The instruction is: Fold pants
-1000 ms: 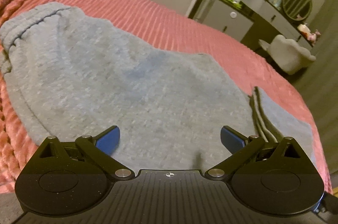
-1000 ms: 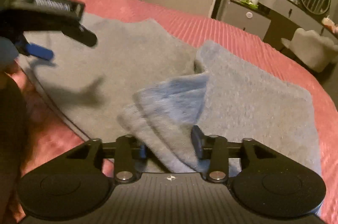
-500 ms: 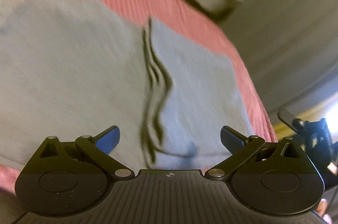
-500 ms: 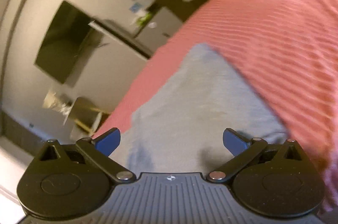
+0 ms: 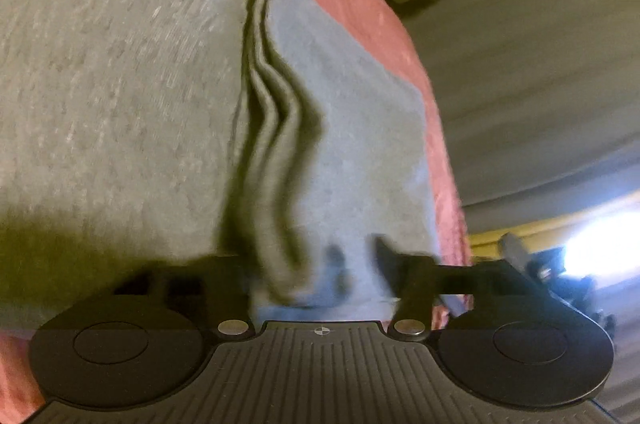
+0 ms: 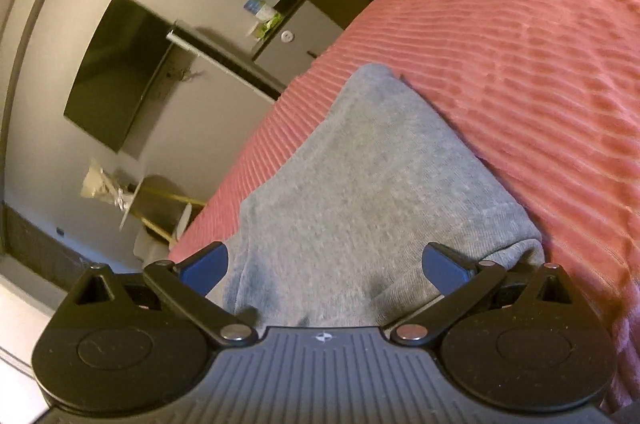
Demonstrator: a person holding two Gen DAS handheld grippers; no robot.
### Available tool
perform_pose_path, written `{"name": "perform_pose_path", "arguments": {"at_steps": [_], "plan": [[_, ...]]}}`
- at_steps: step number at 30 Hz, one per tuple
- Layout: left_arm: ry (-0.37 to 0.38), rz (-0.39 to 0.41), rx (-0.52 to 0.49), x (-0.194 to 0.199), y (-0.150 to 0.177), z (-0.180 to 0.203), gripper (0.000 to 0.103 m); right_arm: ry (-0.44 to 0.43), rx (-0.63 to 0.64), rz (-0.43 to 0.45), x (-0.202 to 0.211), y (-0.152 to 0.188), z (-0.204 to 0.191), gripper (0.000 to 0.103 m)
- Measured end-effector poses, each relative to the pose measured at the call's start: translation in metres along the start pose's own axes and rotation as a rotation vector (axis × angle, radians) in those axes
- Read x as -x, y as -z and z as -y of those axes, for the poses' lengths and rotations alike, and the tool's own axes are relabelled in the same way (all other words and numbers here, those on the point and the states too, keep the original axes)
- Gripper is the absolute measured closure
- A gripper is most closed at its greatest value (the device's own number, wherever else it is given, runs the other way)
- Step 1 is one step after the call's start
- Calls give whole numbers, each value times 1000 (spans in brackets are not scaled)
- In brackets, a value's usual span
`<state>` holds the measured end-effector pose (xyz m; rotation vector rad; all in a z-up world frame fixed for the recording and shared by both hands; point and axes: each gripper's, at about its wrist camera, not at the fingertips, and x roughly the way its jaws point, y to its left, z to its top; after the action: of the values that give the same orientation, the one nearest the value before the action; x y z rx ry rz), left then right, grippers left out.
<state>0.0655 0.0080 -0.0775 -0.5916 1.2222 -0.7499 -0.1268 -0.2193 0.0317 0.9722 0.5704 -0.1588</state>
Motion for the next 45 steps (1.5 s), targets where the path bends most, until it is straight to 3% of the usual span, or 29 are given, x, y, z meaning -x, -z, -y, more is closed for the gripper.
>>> {"name": "perform_pose_path", "arguments": {"at_steps": [1,6,11,15,20,22,24,27,29,31,36,40,42,44,45], "plan": [[-9,-3,5,0,1,-2,81,-8,-15,11,3,0,2,0],[24,58,-10,15,7,-1,84,-12,-97,26,10,-3,8,0],[58,136,-43,33,9,5,85,-51,-175,-98,12,6,11,0],[58,170,-44,46,11,4,86,17,-183,-139,2,9,12,0],[-20,222,-66,66,20,3,87,63,-163,-105,-3,4,8,0],[-92,261,-86,75,23,0,87,71,-158,-134,-5,5,8,0],[-164,250,-111,74,23,-2,85,72,-145,-162,-5,5,6,0],[-171,160,-76,64,17,-10,76,75,-109,-194,-3,5,-1,0],[-155,137,-65,63,15,-10,58,69,-77,-222,-1,3,-7,0],[-101,166,-37,71,10,-11,44,43,-31,-234,5,1,-17,0],[-61,296,29,93,-12,-15,39,-78,80,-175,15,-9,-45,0],[-55,355,18,99,-31,-5,38,-82,71,-73,-8,-17,-47,0],[-86,370,-23,98,-36,4,35,-30,47,-10,-27,-15,-36,0],[-124,372,-62,93,-38,12,27,118,52,29,-42,-9,-26,10],[-137,370,-75,88,-41,17,25,153,57,21,-48,-8,-21,19]]}}
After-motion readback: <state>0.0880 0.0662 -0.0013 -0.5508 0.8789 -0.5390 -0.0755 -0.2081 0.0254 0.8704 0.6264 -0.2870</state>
